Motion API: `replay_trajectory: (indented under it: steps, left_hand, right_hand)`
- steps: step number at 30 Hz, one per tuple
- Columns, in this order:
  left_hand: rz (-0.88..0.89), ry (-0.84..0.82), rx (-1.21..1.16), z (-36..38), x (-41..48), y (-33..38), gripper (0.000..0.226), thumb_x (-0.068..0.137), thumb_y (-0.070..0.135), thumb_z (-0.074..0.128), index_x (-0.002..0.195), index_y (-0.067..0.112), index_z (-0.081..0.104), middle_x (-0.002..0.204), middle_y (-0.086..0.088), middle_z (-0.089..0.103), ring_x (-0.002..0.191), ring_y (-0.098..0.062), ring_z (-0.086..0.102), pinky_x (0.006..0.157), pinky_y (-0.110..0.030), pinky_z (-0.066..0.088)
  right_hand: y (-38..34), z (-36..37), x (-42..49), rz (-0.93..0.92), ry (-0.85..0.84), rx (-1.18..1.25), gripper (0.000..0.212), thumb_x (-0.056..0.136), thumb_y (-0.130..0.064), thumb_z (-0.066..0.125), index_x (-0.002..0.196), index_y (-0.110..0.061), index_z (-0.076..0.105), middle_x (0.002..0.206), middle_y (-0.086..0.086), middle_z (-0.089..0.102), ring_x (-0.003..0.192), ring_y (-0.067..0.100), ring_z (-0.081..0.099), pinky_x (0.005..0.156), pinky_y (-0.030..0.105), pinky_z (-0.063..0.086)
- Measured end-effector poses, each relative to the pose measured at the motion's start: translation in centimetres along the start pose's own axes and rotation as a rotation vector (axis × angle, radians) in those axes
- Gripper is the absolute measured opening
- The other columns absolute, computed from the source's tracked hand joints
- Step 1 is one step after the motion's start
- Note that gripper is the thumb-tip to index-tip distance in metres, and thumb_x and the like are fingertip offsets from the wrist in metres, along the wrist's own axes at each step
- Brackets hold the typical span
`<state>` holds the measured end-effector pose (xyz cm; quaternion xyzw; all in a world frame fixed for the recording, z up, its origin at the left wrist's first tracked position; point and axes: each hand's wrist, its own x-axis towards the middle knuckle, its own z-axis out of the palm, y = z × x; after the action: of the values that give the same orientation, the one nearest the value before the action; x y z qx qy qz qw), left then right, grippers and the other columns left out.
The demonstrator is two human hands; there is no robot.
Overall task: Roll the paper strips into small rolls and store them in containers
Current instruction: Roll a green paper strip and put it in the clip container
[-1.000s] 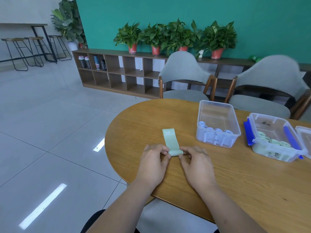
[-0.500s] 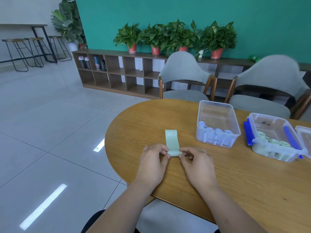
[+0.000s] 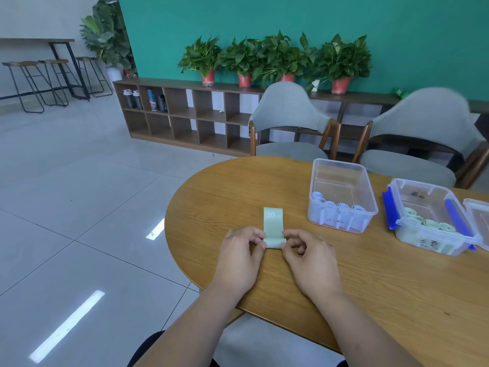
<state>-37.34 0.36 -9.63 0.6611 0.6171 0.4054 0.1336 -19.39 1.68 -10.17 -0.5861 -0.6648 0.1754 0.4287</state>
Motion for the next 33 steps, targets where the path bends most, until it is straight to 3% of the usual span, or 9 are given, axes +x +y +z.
replay_trajectory:
  steps: [5,7,11,16,20,33]
  left_hand:
    - [0.027,-0.002,0.021,0.34,0.04,-0.17,0.016,0.096,0.029,0.072,0.111,0.034,0.07,0.097,0.022,0.067,0.101,-0.001,0.049,0.084,-0.017,0.042]
    - [0.033,-0.008,0.026,0.33,0.03,-0.25,0.019,0.095,0.028,0.074,0.112,0.035,0.071,0.097,0.023,0.066,0.101,0.0,0.048,0.084,-0.016,0.043]
    - [0.025,-0.005,0.015,0.25,0.07,-0.23,0.02,0.095,0.025,0.074,0.111,0.036,0.072,0.095,0.023,0.066,0.1,0.005,0.048,0.08,-0.007,0.037]
    - [0.011,0.006,-0.029,0.12,0.07,-0.19,0.02,0.094,0.026,0.074,0.112,0.035,0.072,0.091,0.023,0.069,0.094,0.001,0.05,0.079,-0.01,0.038]
    - [0.003,0.008,-0.031,0.19,0.11,-0.17,0.017,0.094,0.027,0.074,0.11,0.035,0.073,0.091,0.022,0.07,0.094,0.0,0.051,0.08,-0.011,0.038]
    - [-0.018,-0.003,-0.012,-0.05,0.06,0.17,0.022,0.092,0.028,0.075,0.113,0.037,0.071,0.09,0.025,0.069,0.094,0.0,0.053,0.078,-0.008,0.037]
  right_hand:
    - [0.22,0.29,0.05,-0.044,-0.003,-0.072,0.02,0.088,-0.028,0.079,0.107,-0.035,0.078,0.084,-0.021,0.067,0.089,0.003,0.057,0.082,0.026,0.05]
    - [0.29,0.33,0.08,-0.05,-0.017,-0.085,0.023,0.088,-0.027,0.08,0.11,-0.035,0.078,0.086,-0.021,0.067,0.09,0.004,0.056,0.082,0.025,0.05]
    - [0.37,0.19,0.07,-0.051,-0.014,-0.078,0.024,0.089,-0.027,0.08,0.112,-0.035,0.078,0.086,-0.021,0.067,0.088,0.0,0.055,0.078,0.009,0.039]
    - [0.03,0.11,-0.05,-0.021,-0.012,-0.019,0.026,0.089,-0.027,0.078,0.113,-0.037,0.073,0.083,-0.021,0.068,0.089,0.003,0.058,0.082,0.026,0.05]
    - [0.07,0.23,-0.04,-0.041,-0.009,-0.066,0.015,0.09,-0.028,0.076,0.103,-0.037,0.073,0.084,-0.021,0.067,0.091,0.003,0.057,0.081,0.029,0.052]
    - [0.05,0.09,-0.09,-0.035,0.003,-0.053,0.027,0.087,-0.023,0.079,0.11,-0.037,0.076,0.086,-0.022,0.067,0.089,0.002,0.058,0.082,0.022,0.049]
